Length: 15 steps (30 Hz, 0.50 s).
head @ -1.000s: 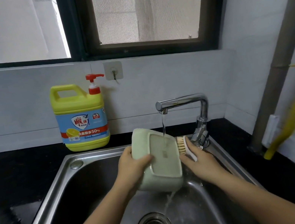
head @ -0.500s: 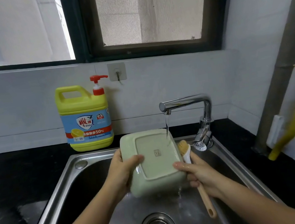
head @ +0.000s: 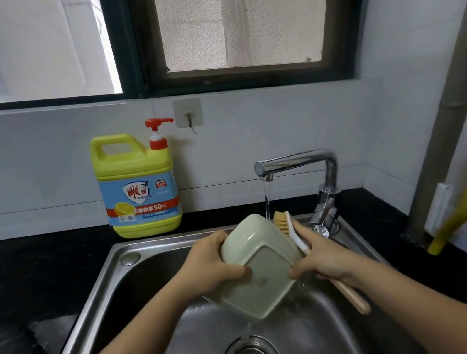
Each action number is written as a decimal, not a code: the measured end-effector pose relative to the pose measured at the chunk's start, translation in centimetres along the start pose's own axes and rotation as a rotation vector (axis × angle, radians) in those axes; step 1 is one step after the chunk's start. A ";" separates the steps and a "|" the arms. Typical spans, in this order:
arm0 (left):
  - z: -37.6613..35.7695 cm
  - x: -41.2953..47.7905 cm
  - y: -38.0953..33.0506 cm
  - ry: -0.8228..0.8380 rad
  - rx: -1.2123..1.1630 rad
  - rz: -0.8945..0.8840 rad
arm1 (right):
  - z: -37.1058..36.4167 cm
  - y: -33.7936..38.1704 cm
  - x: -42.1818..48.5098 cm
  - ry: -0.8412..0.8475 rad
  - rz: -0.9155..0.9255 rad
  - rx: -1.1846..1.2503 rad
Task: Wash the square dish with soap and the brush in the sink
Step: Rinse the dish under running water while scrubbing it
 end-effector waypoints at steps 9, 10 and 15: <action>-1.6 -0.1 1.0 -0.183 -0.226 0.096 | -0.9 7.7 -0.6 -0.205 0.272 -0.719; -1.6 0.0 1.0 -0.198 -0.261 0.107 | -1.6 8.5 -1.1 -0.177 0.304 -0.811; -1.8 0.3 1.2 -0.220 -0.330 0.108 | -3.3 10.1 -2.0 -0.140 0.393 -1.131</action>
Point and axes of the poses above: each hand's wrist, its own x-axis towards the middle knuckle, its own z-axis out of the back of the hand, y = z × x, the point moved 8 cm from there along x, towards the middle knuckle, and after that the axes turned 10 degrees about z, right-handed, at the moved point
